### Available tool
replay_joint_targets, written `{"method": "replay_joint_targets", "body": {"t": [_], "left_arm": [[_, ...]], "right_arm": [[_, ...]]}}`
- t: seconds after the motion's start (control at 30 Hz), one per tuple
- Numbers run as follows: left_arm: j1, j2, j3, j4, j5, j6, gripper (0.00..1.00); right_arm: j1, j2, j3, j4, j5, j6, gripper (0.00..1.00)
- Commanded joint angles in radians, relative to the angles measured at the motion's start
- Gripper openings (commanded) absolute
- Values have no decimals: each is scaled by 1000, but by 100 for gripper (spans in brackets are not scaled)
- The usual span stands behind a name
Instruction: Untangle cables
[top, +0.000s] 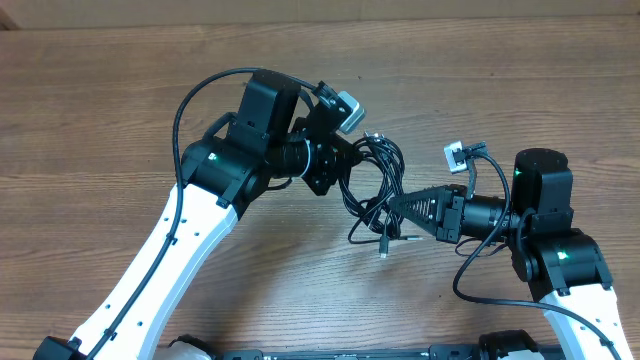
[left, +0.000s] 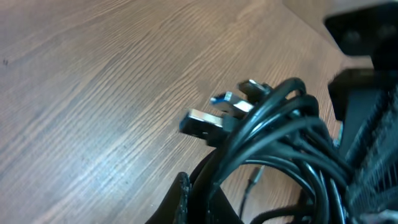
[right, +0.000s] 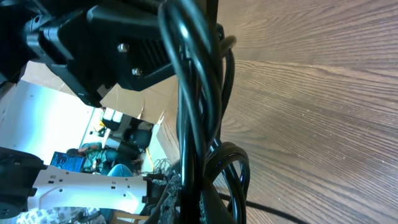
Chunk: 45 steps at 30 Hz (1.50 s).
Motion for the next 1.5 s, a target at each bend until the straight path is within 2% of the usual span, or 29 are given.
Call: {"method": "replay_joint_targets", "body": {"t": [0.0, 0.2, 0.27, 0.57, 0.67, 0.8, 0.97, 1.27, 1.33, 1.4, 1.43, 1.47], "left_arm": [[-2, -1, 17, 28, -46, -212, 4], [-2, -1, 17, 70, -61, -482, 4], [-3, -1, 17, 85, -61, -525, 4], [-2, -1, 17, 104, -83, -574, 4], [-2, -1, 17, 95, -138, -653, 4], [-2, -1, 17, 95, -190, -824, 4], [-2, 0, 17, 90, -238, -891, 4], [-2, 0, 17, 19, -256, -874, 4], [-2, 0, 17, -16, -256, -804, 4], [-3, 0, 17, -36, -256, -751, 4], [-3, 0, 17, -45, -256, -713, 4], [-3, 0, 17, -48, -255, -690, 4]], "right_arm": [[5, -5, 13, -19, 1, -8, 4], [5, -5, 13, -19, 1, -13, 4], [5, -5, 13, -19, 2, -16, 4], [5, -5, 13, -19, 2, -16, 4], [5, -5, 13, -19, 2, -16, 4], [5, -5, 13, -19, 2, -16, 4], [5, -5, 13, -19, 2, -16, 4], [5, -5, 13, -19, 10, -15, 4], [5, -5, 13, -19, 26, -15, 13], [5, -5, 13, -19, 37, -15, 28], [5, -5, 13, -19, 50, -14, 48], [5, -5, 13, -19, 61, -9, 61]]}}
